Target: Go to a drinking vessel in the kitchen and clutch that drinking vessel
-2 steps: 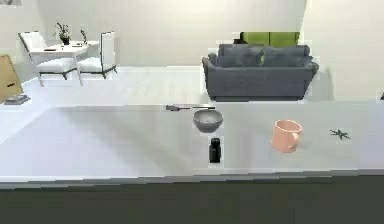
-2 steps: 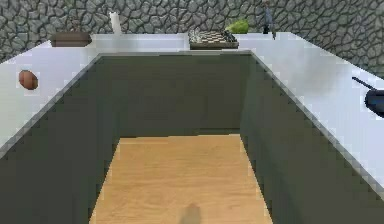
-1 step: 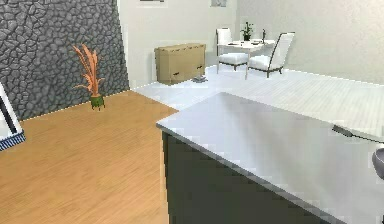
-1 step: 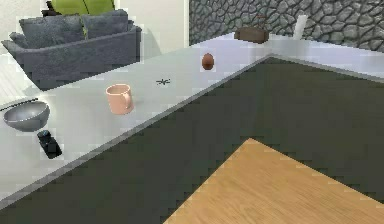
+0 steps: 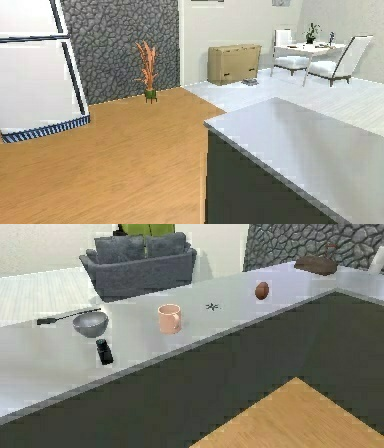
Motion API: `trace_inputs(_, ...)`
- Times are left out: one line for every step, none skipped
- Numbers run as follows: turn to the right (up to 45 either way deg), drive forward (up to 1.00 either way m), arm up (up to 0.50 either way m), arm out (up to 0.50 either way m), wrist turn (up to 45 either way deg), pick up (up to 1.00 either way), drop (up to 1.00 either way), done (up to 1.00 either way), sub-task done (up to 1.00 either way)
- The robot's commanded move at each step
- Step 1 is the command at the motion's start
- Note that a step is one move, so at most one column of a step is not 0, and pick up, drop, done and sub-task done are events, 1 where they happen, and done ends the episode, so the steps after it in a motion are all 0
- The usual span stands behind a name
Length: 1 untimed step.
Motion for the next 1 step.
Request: trace_inputs(0.0, 0.00, 0.50, 0.00, 0.0, 0.00, 0.00, 0.00, 0.00)
